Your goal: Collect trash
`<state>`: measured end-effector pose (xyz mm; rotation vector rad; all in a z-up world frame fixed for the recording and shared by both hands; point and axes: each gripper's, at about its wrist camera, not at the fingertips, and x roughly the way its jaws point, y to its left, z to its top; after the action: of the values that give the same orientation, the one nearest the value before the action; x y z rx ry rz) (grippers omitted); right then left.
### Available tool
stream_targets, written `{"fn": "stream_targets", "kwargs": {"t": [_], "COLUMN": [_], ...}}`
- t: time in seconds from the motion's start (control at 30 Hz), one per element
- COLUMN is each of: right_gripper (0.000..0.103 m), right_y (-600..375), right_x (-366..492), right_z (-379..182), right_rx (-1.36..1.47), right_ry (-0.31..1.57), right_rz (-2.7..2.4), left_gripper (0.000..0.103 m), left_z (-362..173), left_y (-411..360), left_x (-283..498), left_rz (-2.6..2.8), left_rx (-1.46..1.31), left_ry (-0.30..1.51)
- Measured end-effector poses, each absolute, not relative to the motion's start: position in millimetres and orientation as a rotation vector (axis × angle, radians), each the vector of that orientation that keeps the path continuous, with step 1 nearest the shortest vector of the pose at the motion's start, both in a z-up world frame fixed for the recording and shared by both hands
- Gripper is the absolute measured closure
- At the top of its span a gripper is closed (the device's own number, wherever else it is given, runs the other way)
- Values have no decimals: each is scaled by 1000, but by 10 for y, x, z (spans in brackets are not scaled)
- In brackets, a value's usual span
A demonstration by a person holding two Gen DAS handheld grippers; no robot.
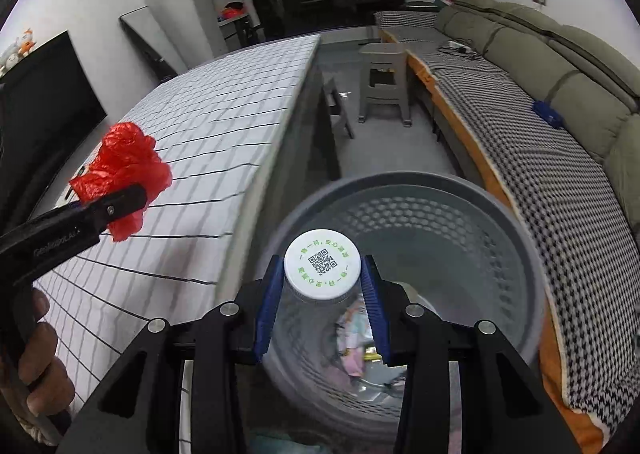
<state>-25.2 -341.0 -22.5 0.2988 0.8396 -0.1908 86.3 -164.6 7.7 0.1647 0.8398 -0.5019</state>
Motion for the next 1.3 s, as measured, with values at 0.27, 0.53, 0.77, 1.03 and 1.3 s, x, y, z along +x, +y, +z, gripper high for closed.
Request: {"fn": "stream_targets", "kwargs": {"t": [0.27,0.53,0.77,1.03,1.3], "right_gripper": [64,48,46,41,40], "right_y": [-3860,-4084,-4172,-4154,-4117], "right_x": [-543,-607,-684,-702,-688], "right_z": [-370,-448,-469,-476,-463], "right_rx": [345,375,370,363,353], "right_ry": [852,836,823,824,826], "right_rz": [-265,-286,-319,-315,-315], "left_gripper": [62,42,37,32,30], "left_z": [-108,-201,-219,-224,-233], "left_y": [-2237,-2496,-2554,-2617,-2631], "left_x": [603,513,496,492,465], "left_rz": [-601,-604,-586,-573,-564], "left_rx": [243,277,287,293,300], "left_ry": [886,886,883,883,877]}}
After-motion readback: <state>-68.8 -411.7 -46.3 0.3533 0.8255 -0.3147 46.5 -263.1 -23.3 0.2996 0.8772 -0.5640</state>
